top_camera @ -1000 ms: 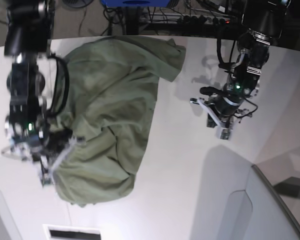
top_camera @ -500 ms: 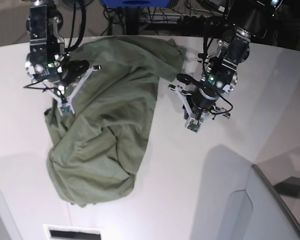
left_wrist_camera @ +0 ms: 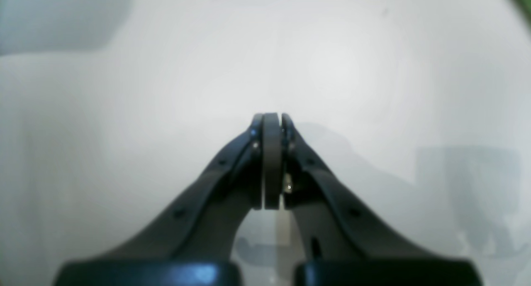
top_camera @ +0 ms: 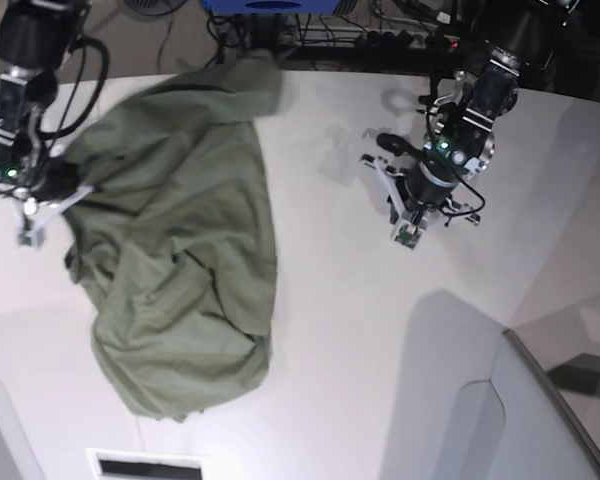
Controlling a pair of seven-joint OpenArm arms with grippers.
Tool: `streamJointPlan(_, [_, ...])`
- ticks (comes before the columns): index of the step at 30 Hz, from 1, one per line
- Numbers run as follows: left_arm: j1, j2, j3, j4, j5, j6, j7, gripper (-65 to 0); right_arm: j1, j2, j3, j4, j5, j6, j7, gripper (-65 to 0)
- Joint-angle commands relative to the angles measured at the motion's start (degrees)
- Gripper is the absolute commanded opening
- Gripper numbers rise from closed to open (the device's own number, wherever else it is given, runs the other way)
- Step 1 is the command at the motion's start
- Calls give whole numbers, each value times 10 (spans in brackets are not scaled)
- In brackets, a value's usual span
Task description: Layout the t-shirt on the table in an organized manner, then fold the t-shirt properly
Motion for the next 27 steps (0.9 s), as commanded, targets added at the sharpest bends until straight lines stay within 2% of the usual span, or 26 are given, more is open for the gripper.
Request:
streamJointPlan(1, [0,-13,-3,9,1,2,-21,-650,-7,17,19,-18,-38,-23,-43,-650])
streamJointPlan(6, [12,-31,-3,4,1,2,-38,-650,27,48,60,-13,-39,-25,-42,-650])
streamJointPlan(9, [18,-39,-3,9,0,2,-38,-650,24,41,58,73,-39,-24,-56,-647])
streamJointPlan(11, [21,-39,-3,8,0,2,-38,-650,-3,14,6,173,-39,-20,-92,-624])
streamJointPlan(15, [26,-46,-4,9,-1,2,-39,-650,-46,-10,-189,319,-39,-24,-110,-468])
streamJointPlan(18, [27,-47,-4,9,-1,2,-39,-650,-34,-13,-315,339,-39,-25,-112,-381])
streamJointPlan(20, [33,-54,-4,9,-1,3,-39,-650,-13,-15,-372,323,-39,-25,-112,-356])
streamJointPlan(21, [33,-57,-4,9,-4,3,-39,-650,-3,-20,-390,304,-39,-32,-112,-348])
streamJointPlan(25, [35,-57,-4,7,-4,3,-39,-650,46,-43,-395,199,-39,-121,-107,-297])
streamJointPlan(27, [37,-57,-4,9,-2,3,-39,-650,67,-46,-396,156,-39,-134,-104,-267])
